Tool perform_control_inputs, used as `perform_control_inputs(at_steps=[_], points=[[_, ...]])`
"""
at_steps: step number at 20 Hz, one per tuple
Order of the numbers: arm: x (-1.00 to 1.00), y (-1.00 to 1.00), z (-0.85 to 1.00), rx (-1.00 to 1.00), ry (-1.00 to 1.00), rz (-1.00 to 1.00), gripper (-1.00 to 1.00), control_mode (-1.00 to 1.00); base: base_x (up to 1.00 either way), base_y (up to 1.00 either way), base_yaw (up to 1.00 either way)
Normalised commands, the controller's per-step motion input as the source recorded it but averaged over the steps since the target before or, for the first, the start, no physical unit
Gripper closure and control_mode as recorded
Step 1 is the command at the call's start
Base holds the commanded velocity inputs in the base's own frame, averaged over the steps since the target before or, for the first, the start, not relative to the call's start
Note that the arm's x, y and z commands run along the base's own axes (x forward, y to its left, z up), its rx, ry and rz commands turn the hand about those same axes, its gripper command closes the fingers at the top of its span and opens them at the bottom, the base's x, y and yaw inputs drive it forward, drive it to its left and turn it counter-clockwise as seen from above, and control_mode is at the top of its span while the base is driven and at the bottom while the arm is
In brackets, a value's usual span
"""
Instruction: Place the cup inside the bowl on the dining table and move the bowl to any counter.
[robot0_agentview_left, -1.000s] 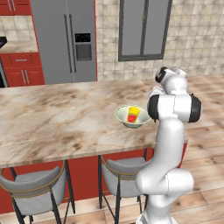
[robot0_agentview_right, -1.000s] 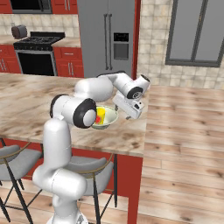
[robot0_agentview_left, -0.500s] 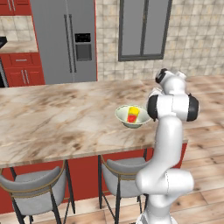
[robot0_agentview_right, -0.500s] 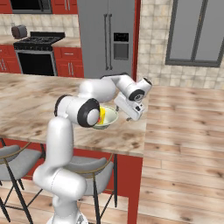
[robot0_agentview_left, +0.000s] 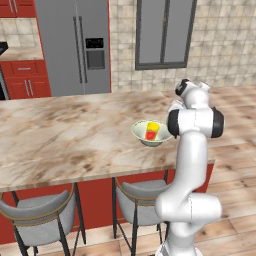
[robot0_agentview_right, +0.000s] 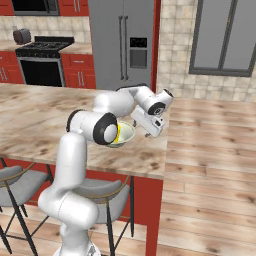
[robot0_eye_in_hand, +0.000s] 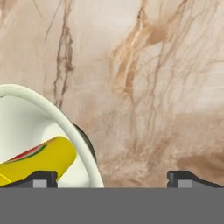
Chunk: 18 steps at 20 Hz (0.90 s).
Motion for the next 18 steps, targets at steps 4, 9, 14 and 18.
perform_control_inputs(at_steps=[4,9,14,18], points=[[0.29,0.00,0.00,0.00,0.00,0.00,-1.00,-1.00,0.00,0.00,0.00],[0.29,0.00,0.00,0.00,0.00,0.00,-1.00,-1.00,0.00,0.00,0.00],[0.17,0.02,-0.03,0.00,0.00,0.00,-1.00,-1.00,0.00,0.00,0.00],[-0.11,0.03,-0.05,0.00,0.00,0.00,-1.00,-1.00,0.00,0.00,0.00]])
